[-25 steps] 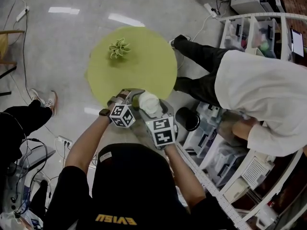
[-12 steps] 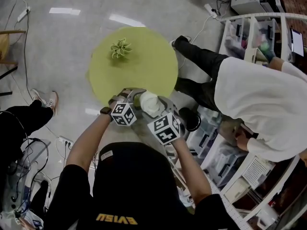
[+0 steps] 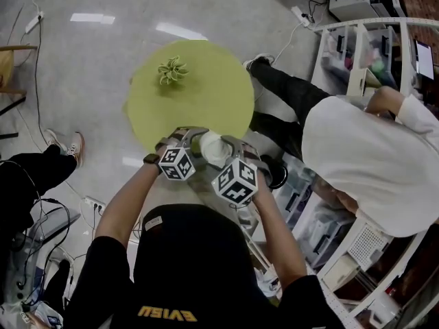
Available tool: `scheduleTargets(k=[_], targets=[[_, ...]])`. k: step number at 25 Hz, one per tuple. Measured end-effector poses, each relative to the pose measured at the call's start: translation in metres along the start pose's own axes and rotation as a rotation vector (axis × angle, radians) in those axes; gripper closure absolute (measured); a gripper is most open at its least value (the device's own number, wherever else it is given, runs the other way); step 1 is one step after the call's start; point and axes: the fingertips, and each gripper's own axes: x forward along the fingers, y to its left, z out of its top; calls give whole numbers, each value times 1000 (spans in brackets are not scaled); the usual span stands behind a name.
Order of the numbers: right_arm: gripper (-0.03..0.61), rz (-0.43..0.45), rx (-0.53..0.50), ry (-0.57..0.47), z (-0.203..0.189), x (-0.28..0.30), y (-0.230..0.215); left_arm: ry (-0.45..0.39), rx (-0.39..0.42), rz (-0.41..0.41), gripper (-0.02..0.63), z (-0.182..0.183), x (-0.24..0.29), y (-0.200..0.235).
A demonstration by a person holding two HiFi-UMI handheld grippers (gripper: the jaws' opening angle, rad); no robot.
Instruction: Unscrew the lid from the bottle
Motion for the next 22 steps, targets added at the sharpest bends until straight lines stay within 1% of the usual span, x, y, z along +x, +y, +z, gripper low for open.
scheduleTargets(k=[4, 7, 11, 13, 14, 15, 16, 18, 19, 20, 22], targets=[[207, 23, -102, 30, 0, 1, 3, 0, 0, -2, 238, -1, -1, 1], [207, 32, -152, 51, -1, 3, 4, 0, -1, -4, 238, -1, 0, 1], [207, 34, -170, 62, 0, 3, 4, 0, -4, -3, 238, -2, -1, 1], [206, 36, -156, 53, -1, 3, 4, 2, -6, -3, 238, -2, -1, 2], [196, 44, -133, 48, -2, 3, 4, 2, -6, -3, 238, -2, 0, 2], [129, 56, -101, 40, -3, 2, 5, 3, -6, -4, 238, -2, 0, 2], [103, 66, -60, 26, -4, 0, 5, 3, -6, -4, 238, -2, 0, 2], [104, 55, 35, -24, -2, -6, 3, 3, -8, -3, 238, -3, 0, 2], [104, 29, 90, -53, -1, -10, 0, 2, -9, -2, 238, -3, 0, 2], [104, -8, 158, -85, -1, -14, -4, 1, -9, -1, 238, -3, 0, 3], [109, -96, 338, -149, 0, -20, -13, 2, -8, -2, 238, -3, 0, 3]])
